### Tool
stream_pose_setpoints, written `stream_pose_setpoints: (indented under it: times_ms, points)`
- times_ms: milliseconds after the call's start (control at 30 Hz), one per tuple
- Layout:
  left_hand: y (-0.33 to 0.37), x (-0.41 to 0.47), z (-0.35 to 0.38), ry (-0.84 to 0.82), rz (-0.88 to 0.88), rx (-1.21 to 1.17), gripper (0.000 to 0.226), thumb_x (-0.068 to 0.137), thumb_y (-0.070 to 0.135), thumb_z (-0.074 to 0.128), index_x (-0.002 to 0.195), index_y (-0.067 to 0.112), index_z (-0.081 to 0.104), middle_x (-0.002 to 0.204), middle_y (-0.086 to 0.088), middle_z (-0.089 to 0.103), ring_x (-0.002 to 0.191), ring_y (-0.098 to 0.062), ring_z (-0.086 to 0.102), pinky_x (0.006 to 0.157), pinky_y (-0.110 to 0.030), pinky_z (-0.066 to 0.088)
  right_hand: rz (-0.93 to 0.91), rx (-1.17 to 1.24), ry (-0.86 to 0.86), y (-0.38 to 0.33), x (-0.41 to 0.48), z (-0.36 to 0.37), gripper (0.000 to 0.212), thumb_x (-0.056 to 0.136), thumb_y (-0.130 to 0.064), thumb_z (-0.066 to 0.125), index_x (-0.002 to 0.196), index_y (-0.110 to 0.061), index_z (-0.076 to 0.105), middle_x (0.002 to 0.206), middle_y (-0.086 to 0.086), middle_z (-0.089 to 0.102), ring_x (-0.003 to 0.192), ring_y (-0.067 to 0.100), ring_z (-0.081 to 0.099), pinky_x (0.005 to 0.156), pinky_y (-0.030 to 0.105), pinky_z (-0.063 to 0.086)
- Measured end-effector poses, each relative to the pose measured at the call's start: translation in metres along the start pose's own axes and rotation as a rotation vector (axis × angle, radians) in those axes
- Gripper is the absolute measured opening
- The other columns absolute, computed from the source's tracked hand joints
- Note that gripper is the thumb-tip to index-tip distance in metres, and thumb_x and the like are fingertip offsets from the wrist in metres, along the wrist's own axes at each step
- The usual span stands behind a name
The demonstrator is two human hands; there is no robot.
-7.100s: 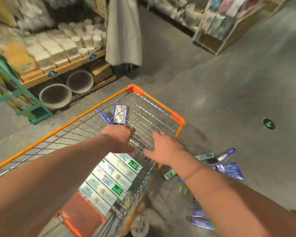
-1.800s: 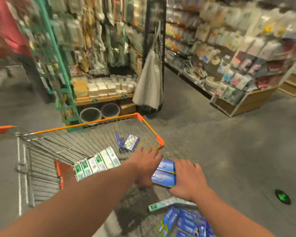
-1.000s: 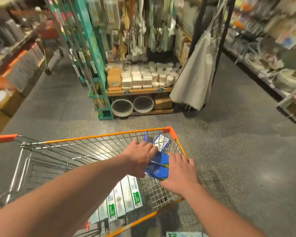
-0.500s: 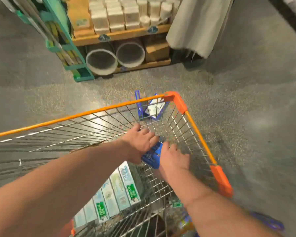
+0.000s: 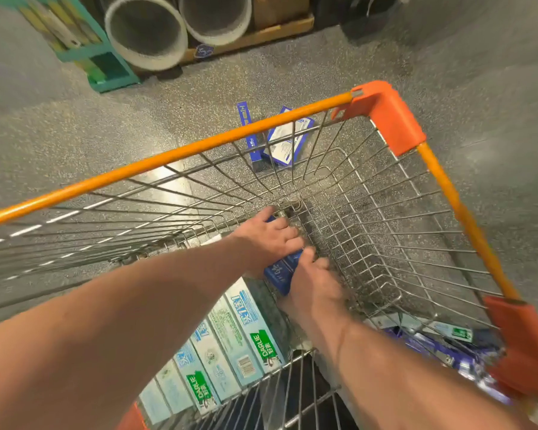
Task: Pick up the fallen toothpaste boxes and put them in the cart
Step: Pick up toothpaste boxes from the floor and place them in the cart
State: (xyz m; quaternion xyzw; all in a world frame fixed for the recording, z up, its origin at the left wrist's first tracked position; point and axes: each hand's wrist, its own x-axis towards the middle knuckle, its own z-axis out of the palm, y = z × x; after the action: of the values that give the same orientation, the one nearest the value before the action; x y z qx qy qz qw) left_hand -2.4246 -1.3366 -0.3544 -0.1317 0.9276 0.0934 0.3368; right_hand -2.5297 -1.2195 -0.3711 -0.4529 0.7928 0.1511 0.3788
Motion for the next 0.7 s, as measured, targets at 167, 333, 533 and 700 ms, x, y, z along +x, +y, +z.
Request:
stream_pose_setpoints:
  times_ms: [167, 333, 533, 700]
  points:
    - [-0.006, 0.016, 0.01, -0.031, 0.053, -0.022, 0.114, 0.069, 0.061, 0.085, 0.156, 0.023, 0.02, 0.151, 0.0, 0.037, 0.142, -0.025, 0.033, 0.124, -0.059, 0.008, 0.016, -0.192, -0.094, -0.004, 0.009, 0.023, 0.128, 0.069, -0.073, 0.071, 0.147, -0.013, -0.01, 0.13, 0.024, 0.037, 0.109, 0.05, 0.056, 0.087, 0.064, 0.051]
    - [-0.002, 0.03, 0.027, -0.016, 0.103, -0.07, 0.11, 0.065, 0.066, 0.085, 0.152, 0.024, 0.032, 0.142, 0.004, 0.047, 0.135, -0.023, 0.041, 0.124, -0.06, 0.007, 0.083, 0.006, -0.082, 0.002, 0.008, 0.038, 0.122, 0.067, -0.056, 0.082, 0.142, -0.023, -0.008, 0.126, 0.02, 0.042, 0.114, 0.048, 0.056, 0.093, 0.06, 0.05]
    - [0.002, 0.035, 0.028, -0.011, 0.108, -0.063, 0.107, 0.067, 0.075, 0.077, 0.152, 0.026, 0.034, 0.142, 0.004, 0.049, 0.136, -0.022, 0.041, 0.124, -0.06, 0.002, 0.088, 0.056, -0.074, 0.004, 0.006, 0.041, 0.111, 0.07, -0.045, 0.08, 0.147, -0.018, 0.006, 0.123, 0.016, 0.043, 0.109, 0.039, 0.058, 0.087, 0.056, 0.054]
    - [0.003, 0.036, 0.026, -0.034, 0.072, -0.115, 0.105, 0.073, 0.067, 0.079, 0.157, 0.028, 0.028, 0.153, 0.004, 0.043, 0.146, -0.021, 0.032, 0.123, -0.056, -0.003, 0.023, 0.041, -0.107, 0.011, 0.006, 0.032, 0.104, 0.068, -0.055, 0.077, 0.142, -0.017, 0.014, 0.121, 0.013, 0.043, 0.106, 0.036, 0.059, 0.087, 0.045, 0.055]
